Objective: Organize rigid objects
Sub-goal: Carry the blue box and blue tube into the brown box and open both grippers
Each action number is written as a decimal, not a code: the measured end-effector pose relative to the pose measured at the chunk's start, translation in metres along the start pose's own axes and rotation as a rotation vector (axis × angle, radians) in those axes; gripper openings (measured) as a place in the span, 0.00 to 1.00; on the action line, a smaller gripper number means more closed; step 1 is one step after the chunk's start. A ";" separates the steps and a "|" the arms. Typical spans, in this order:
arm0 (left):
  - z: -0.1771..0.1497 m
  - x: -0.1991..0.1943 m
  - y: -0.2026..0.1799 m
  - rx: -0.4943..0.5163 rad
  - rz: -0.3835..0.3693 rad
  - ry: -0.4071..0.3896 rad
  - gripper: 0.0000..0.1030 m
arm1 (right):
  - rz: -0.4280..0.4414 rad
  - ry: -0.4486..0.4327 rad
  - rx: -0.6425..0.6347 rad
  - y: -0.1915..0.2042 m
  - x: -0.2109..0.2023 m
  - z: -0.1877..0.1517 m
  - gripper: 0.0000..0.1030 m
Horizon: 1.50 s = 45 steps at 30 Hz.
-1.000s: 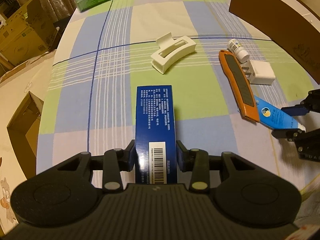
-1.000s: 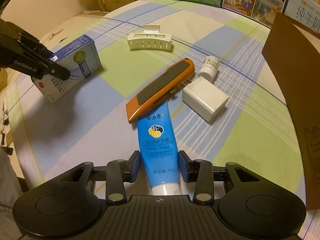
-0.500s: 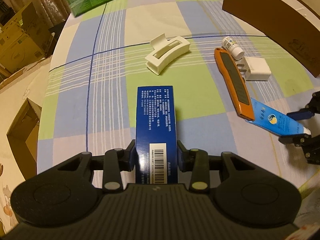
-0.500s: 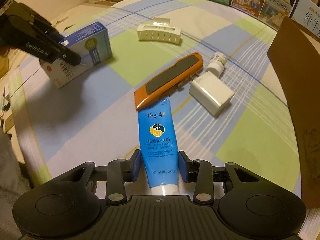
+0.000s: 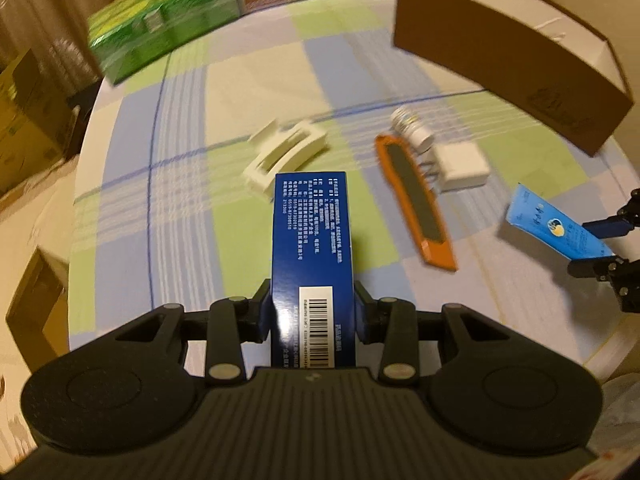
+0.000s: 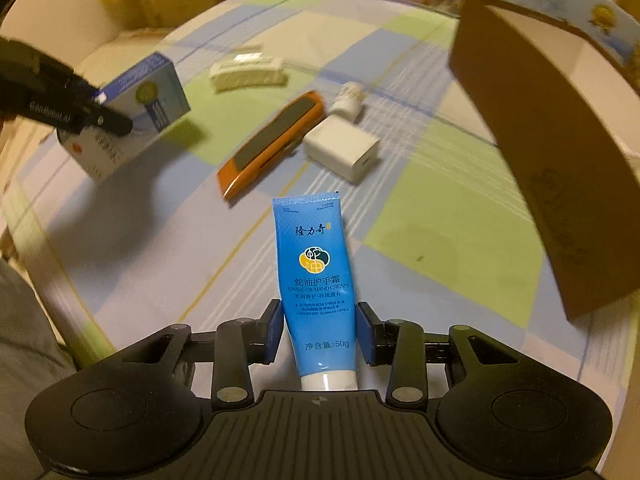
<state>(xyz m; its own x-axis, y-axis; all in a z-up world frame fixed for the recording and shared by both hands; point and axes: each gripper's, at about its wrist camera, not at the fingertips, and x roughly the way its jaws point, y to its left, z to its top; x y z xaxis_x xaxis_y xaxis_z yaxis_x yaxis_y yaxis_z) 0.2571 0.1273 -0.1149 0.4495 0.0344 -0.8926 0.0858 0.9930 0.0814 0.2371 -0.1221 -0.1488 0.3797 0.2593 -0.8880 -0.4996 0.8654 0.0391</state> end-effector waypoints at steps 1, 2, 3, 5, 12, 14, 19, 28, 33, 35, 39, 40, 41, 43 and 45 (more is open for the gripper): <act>0.004 -0.002 -0.003 0.013 -0.008 -0.009 0.34 | -0.007 -0.010 0.008 0.000 -0.004 0.001 0.34; 0.008 -0.004 -0.006 0.023 -0.016 -0.016 0.34 | -0.014 -0.023 0.017 -0.001 -0.008 0.001 0.34; 0.011 -0.006 -0.009 0.034 -0.024 -0.025 0.34 | -0.018 -0.033 0.026 -0.002 -0.012 0.002 0.34; 0.020 -0.011 -0.015 0.064 -0.039 -0.043 0.34 | -0.030 -0.055 0.057 -0.005 -0.020 0.004 0.34; 0.055 -0.022 -0.044 0.155 -0.092 -0.100 0.34 | -0.073 -0.122 0.206 -0.022 -0.054 0.016 0.34; 0.067 -0.025 -0.055 0.180 -0.110 -0.123 0.34 | -0.085 -0.141 0.255 -0.027 -0.064 0.021 0.34; 0.103 -0.032 -0.080 0.236 -0.152 -0.178 0.34 | -0.107 -0.179 0.391 -0.048 -0.085 0.035 0.34; 0.181 -0.043 -0.123 0.331 -0.193 -0.283 0.34 | -0.183 -0.273 0.544 -0.104 -0.122 0.065 0.34; 0.221 -0.037 -0.153 0.364 -0.213 -0.311 0.34 | -0.241 -0.296 0.622 -0.139 -0.130 0.076 0.34; 0.237 -0.029 -0.165 0.377 -0.215 -0.311 0.34 | -0.259 -0.302 0.647 -0.153 -0.131 0.079 0.34; 0.261 -0.012 -0.184 0.396 -0.205 -0.305 0.34 | -0.268 -0.315 0.704 -0.181 -0.127 0.084 0.34; 0.269 -0.006 -0.188 0.398 -0.201 -0.300 0.34 | -0.266 -0.318 0.717 -0.187 -0.126 0.086 0.34; 0.274 -0.002 -0.191 0.398 -0.198 -0.297 0.34 | -0.268 -0.319 0.728 -0.193 -0.123 0.090 0.34; 0.284 0.009 -0.194 0.398 -0.190 -0.286 0.34 | -0.264 -0.320 0.739 -0.200 -0.118 0.095 0.34; 0.294 0.022 -0.196 0.394 -0.182 -0.271 0.34 | -0.253 -0.315 0.756 -0.209 -0.110 0.102 0.34</act>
<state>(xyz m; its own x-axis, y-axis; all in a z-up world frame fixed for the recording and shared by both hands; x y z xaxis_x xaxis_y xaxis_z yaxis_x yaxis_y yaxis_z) 0.5115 -0.1000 -0.0197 0.6063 -0.2174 -0.7650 0.4894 0.8602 0.1435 0.3794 -0.2880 -0.0122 0.6643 0.0298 -0.7469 0.2404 0.9376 0.2513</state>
